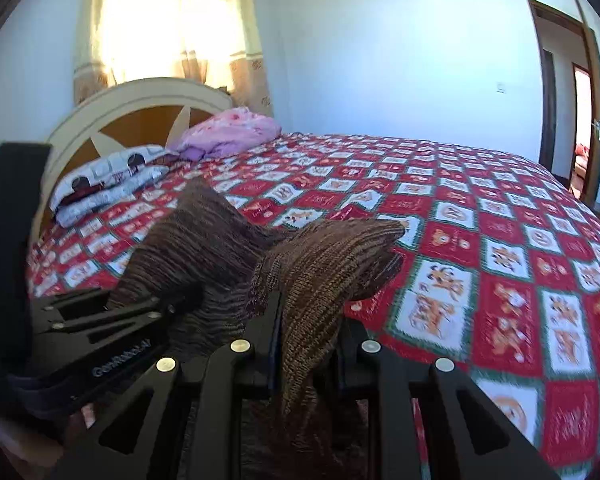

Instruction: Fold small clothes

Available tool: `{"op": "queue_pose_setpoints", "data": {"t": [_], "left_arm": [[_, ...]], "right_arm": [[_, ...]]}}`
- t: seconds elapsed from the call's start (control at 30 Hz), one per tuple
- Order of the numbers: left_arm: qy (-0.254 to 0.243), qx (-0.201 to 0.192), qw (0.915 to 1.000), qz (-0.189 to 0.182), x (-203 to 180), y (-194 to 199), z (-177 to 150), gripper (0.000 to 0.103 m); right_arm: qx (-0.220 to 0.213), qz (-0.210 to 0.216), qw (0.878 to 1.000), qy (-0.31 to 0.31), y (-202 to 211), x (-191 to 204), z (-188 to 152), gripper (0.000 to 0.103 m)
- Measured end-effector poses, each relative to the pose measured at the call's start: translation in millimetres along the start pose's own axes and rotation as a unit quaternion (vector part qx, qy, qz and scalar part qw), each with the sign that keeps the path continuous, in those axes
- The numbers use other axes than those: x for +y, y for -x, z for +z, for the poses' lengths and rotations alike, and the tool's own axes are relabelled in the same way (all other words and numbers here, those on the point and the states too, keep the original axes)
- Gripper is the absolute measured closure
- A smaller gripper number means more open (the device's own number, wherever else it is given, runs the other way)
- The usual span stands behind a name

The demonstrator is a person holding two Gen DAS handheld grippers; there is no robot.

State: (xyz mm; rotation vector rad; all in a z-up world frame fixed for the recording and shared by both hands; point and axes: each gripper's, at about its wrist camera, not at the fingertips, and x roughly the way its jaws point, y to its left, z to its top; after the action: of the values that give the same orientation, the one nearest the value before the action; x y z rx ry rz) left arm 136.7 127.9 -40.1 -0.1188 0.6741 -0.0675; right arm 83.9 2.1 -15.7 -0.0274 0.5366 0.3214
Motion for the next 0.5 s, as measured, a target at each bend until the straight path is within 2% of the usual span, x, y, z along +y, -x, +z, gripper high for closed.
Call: {"op": "queue_pose_setpoints", "data": {"t": [0.07,0.13,0.17,0.23,0.37,0.5], "left_arm": [[0.005,0.007,1.0,0.002,6.0,-15.9,-3.4,0.079],[0.013,0.033,0.9993,0.009,11.1,-35.2,-7.3,0.079],[0.017,0.05,0.9985,0.016,12.9,-45.2,-12.0,0.079],[0.024,0.052,0.9982,0.017,14.7,-48.8,-15.5,0.078],[0.015,0.062,0.9977,0.022,9.0,-45.8,-13.1,0.073],[0.007,0.067,0.9972,0.033,10.3,-36.3,-14.4,0.06]], "right_arm": [[0.016,-0.012,1.0,0.02,-23.5,-1.5,-2.9,0.082],[0.052,-0.021,0.998,0.026,-52.5,-6.7,-10.2,0.082],[0.066,-0.022,0.997,0.021,-60.9,-10.0,-12.6,0.082],[0.094,-0.009,0.995,-0.009,-75.2,-22.8,-15.8,0.082],[0.106,0.002,0.994,-0.031,-78.1,-32.1,-17.0,0.077],[0.106,0.002,0.993,-0.049,-61.1,-35.3,-17.2,0.07]]}}
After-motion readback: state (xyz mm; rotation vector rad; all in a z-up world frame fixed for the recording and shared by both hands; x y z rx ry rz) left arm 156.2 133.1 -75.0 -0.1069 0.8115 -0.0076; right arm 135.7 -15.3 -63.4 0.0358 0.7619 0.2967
